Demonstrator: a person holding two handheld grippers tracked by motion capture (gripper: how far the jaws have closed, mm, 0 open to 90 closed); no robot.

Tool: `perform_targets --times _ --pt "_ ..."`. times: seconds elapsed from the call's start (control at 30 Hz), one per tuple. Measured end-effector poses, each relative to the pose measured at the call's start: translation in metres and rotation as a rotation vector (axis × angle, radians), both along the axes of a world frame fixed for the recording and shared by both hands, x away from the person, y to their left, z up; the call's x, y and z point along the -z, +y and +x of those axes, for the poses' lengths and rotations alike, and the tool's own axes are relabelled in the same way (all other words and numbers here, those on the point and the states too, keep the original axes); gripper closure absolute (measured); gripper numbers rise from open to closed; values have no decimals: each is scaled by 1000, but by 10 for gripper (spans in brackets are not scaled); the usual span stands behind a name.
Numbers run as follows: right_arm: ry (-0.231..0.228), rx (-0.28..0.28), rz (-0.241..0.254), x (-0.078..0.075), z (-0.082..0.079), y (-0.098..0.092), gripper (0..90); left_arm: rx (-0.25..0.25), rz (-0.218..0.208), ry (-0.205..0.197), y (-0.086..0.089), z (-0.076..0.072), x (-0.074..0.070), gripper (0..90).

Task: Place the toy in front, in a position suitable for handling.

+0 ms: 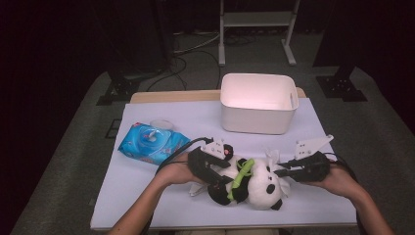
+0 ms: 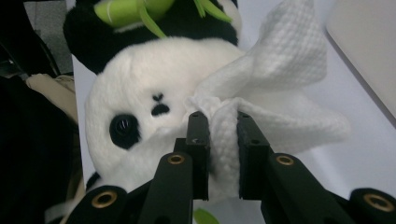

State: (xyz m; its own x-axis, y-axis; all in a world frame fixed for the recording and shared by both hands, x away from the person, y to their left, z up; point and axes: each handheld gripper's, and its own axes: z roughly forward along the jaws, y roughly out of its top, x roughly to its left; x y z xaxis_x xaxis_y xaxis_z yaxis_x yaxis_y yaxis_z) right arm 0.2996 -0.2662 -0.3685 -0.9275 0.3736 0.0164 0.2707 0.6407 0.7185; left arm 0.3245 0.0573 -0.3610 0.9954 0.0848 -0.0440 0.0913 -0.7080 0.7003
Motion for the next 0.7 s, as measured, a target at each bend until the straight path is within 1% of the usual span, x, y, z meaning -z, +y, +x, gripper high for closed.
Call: perform_targets --times 0.07,0.17,0.2,0.23,0.27,0.3,0.33,0.4,0.47,0.5,0.53,0.57,0.6,0.67,0.7 --pt "-4 22 -9 2 -2 -8 774 0 -2 -2 1 0 -1 467" --pt "7 75 -41 11 -5 -26 774 -14 -30 -5 7 -1 -6 449" --pt "12 98 -44 15 -7 -36 773 -16 -43 -6 9 -1 -7 441" --pt "12 98 -44 15 -7 -36 773 -16 -43 -6 9 -1 -7 436" --pt "25 143 -43 20 -9 -51 773 -22 -58 -5 12 -1 -9 429" --pt "25 143 -43 20 -9 -51 773 -22 -58 -5 12 -1 -9 423" --pt "36 182 -30 25 -12 -64 772 -33 -65 -15 14 -2 -11 406" --pt "43 205 -29 29 -14 -72 771 -42 -76 -26 19 -3 -13 403" --pt "45 229 -47 34 -17 -79 764 -57 -95 -33 25 -3 -15 395" --pt "51 237 -40 35 -18 -82 764 -57 -95 -33 25 -3 -15 390" --pt "54 247 -35 36 -19 -86 758 -76 -102 -39 30 -3 -16 384" --pt "54 247 -35 36 -19 -86 758 -76 -102 -39 30 -3 -16 379" --pt "62 262 -28 38 -22 -91 735 -86 -99 -47 34 -3 -16 376" --pt "55 272 -43 38 -24 -94 706 -101 -100 -53 38 -4 -15 370" --pt "59 277 -40 38 -25 -96 694 -105 -104 -51 39 -4 -14 366"
